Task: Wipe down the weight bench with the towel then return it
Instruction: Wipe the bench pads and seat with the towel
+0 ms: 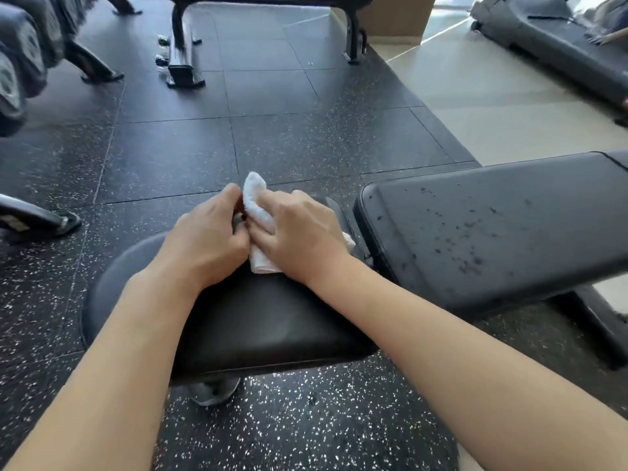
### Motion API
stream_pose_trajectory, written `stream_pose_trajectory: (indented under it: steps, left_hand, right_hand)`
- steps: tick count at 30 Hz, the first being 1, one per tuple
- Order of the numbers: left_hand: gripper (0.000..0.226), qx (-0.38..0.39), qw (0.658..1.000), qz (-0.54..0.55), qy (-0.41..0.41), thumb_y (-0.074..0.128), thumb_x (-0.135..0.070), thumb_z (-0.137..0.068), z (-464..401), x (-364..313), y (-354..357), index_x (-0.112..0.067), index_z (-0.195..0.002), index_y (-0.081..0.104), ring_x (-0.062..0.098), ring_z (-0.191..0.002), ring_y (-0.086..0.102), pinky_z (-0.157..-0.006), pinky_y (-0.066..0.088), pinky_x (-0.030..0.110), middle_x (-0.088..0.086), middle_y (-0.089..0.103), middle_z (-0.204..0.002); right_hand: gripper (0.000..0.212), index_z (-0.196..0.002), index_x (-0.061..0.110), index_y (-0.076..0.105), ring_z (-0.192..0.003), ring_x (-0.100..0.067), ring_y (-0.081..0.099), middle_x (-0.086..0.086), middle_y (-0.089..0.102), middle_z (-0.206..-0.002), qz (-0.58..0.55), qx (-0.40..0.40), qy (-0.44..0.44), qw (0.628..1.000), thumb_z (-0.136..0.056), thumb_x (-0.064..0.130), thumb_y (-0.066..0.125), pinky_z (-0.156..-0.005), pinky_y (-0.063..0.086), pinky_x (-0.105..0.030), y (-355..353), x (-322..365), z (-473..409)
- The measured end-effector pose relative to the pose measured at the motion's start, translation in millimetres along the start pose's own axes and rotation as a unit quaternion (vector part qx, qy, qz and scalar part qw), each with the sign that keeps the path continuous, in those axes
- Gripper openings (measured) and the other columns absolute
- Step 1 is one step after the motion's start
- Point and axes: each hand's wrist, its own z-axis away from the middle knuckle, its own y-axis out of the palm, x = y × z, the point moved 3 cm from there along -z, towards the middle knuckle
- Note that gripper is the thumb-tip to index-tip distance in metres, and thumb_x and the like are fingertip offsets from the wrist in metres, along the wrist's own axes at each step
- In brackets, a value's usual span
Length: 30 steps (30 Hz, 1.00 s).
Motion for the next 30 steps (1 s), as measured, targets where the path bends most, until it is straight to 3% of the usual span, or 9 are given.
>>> stream_pose_trajectory:
  steps: [3,6,8,12,16,22,26,30]
  left_hand:
    - [0.021,0.006,0.999,-0.026,0.035,0.038,-0.049,-0.078,7.3,-25.8,11.8,-0.034,-0.093,0.041,0.028,-0.09,0.056,-0.082,0.044,0.047,-0.01,0.058,-0.091]
    - [0.034,0.011,0.996,-0.069,0.064,0.042,-0.054,-0.085,11.7,-54.6,43.1,-0.036,-0.113,0.048,0.025,-0.134,0.049,-0.114,0.034,0.053,-0.006,0.058,-0.134]
    - [0.035,-0.007,0.994,-0.076,0.075,0.046,-0.054,-0.088,11.5,-63.1,52.1,-0.034,-0.118,0.051,0.018,-0.146,0.039,-0.123,0.025,0.049,-0.007,0.05,-0.151]
    - [0.033,-0.031,0.994,-0.069,0.079,0.052,-0.053,-0.088,9.7,-63.4,50.5,-0.035,-0.115,0.054,0.014,-0.142,0.043,-0.123,0.028,0.045,-0.01,0.053,-0.149]
    - [0.033,-0.033,0.994,-0.068,0.074,0.055,-0.053,-0.088,10.4,-67.0,51.5,-0.036,-0.116,0.054,0.015,-0.142,0.044,-0.123,0.029,0.048,-0.01,0.053,-0.149]
    - [0.032,-0.042,0.995,-0.071,0.059,0.058,-0.047,-0.09,13.3,-71.9,48.7,-0.032,-0.118,0.056,0.013,-0.14,0.044,-0.123,0.028,0.038,-0.01,0.053,-0.151]
    - [0.029,-0.08,0.994,-0.065,0.026,0.056,-0.037,-0.091,15.4,-69.9,48.0,-0.026,-0.118,0.058,0.017,-0.136,0.05,-0.119,0.033,0.036,-0.007,0.057,-0.146]
    - [0.03,-0.095,0.992,-0.082,0.003,0.056,-0.031,-0.091,16.7,-71.5,46.5,-0.02,-0.119,0.059,0.02,-0.133,0.052,-0.117,0.033,0.03,-0.003,0.06,-0.141]
  right_hand:
    - [0.03,-0.109,0.02,0.063,-0.074,-0.024,0.056,0.004,0.061,-0.076,0.001,-0.033,-0.02,0.999,-0.09,0.043,0.066,-0.059,0.046,-0.036,-22.9,-14.4,49.0]
    - [0.023,-0.099,0.022,0.059,-0.07,-0.02,0.048,0.005,0.053,-0.073,-0.029,-0.029,-0.018,0.999,-0.091,0.042,0.065,-0.059,0.046,-0.038,-55.0,-35.7,101.3]
    - [0.021,-0.09,0.021,0.055,-0.069,-0.019,0.043,0.006,0.048,-0.072,-0.024,-0.021,-0.047,0.998,-0.091,0.04,0.066,-0.058,0.045,-0.038,-79.4,-45.2,128.1]
    - [0.027,-0.081,0.023,0.047,-0.068,-0.02,0.041,0.004,0.045,-0.072,0.028,-0.043,-0.067,0.996,-0.087,0.033,0.072,-0.056,0.039,-0.034,-117.5,-85.1,137.9]
    - [0.027,-0.08,0.02,0.056,-0.067,-0.026,0.052,0.0,0.054,-0.072,0.114,0.017,-0.063,0.991,-0.081,0.039,0.075,-0.052,0.036,-0.033,-94.0,-119.0,108.7]
    - [0.026,-0.108,0.019,0.062,-0.106,-0.032,0.06,-0.005,0.068,-0.108,0.133,0.096,-0.029,0.986,-0.097,0.042,0.055,-0.074,0.042,-0.039,-50.5,-143.5,-19.2]
    - [0.016,-0.104,0.021,0.065,-0.105,-0.03,0.059,-0.005,0.071,-0.105,0.158,0.142,-0.019,0.977,-0.097,0.029,0.053,-0.07,0.034,-0.035,-31.2,-143.3,-50.2]
    - [0.017,-0.103,0.019,0.061,-0.097,-0.029,0.059,-0.003,0.066,-0.097,0.098,0.095,-0.057,0.989,-0.092,0.032,0.063,-0.066,0.035,-0.036,-56.8,-135.9,2.8]
